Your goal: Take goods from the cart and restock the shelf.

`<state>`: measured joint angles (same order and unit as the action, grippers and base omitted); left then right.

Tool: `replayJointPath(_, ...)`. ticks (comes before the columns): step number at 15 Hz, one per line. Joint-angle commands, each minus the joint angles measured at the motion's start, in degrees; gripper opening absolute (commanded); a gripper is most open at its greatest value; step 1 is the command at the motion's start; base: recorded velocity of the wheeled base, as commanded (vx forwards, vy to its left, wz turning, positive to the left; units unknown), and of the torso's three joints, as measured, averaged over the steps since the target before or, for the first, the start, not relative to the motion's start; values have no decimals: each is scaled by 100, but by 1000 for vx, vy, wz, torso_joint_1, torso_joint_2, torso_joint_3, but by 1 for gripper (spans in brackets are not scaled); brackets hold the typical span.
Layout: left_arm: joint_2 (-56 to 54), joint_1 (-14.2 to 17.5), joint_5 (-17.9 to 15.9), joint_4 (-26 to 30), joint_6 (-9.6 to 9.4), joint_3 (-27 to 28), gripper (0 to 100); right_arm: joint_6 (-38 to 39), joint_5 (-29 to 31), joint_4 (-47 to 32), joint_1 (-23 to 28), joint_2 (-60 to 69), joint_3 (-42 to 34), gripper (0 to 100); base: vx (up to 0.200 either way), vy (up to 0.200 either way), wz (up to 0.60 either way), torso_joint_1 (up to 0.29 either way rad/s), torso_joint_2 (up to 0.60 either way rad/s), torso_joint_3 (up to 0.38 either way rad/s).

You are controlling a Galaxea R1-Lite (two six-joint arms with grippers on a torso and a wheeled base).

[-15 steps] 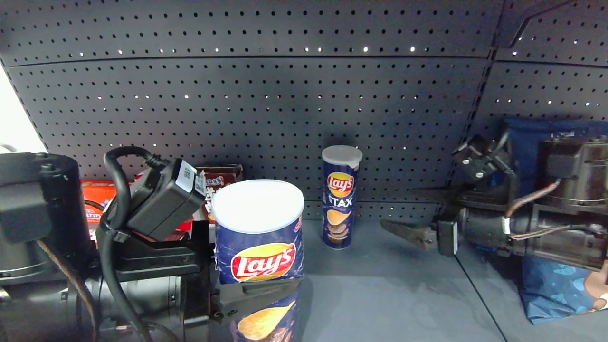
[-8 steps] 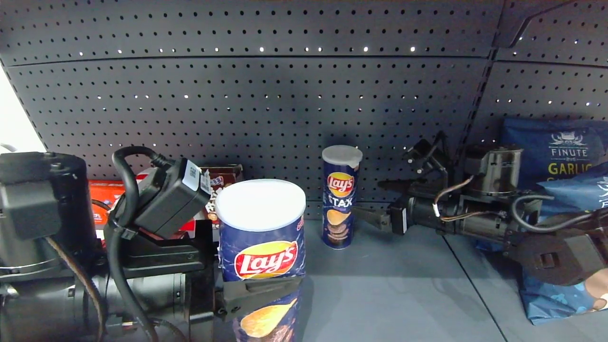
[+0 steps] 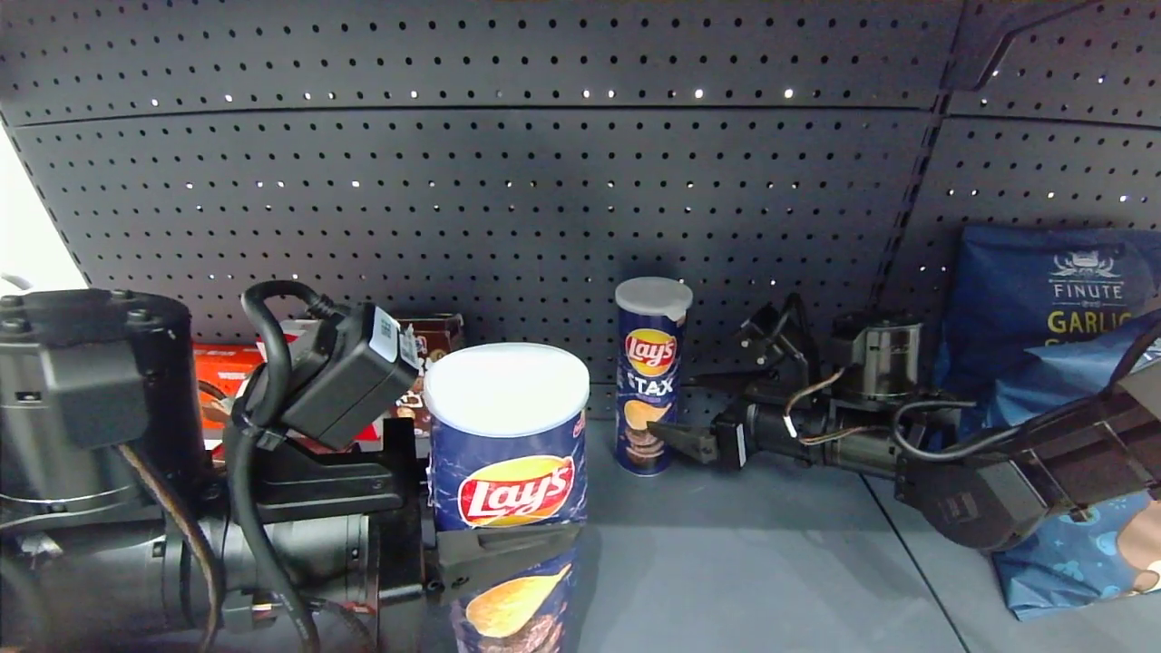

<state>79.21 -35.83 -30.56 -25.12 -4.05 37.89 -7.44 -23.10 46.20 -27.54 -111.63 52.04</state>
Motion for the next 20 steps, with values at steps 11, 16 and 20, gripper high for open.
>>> replayJointPath(11, 33, 41, -2, -115, 44, -10, 0, 14, -309, 284, -59, -676, 289, 100, 0, 0, 0, 0, 0, 0)
replayJointPath(16, 33, 41, 6, -115, 44, -45, 0, 14, -309, 310, -67, -922, 561, 100, 0, 0, 0, 0, 0, 0)
replayJointPath(20, 33, 41, 6, -115, 44, -53, 0, 23, -318, 328, -94, -1133, 799, 100, 0, 0, 0, 0, 0, 0)
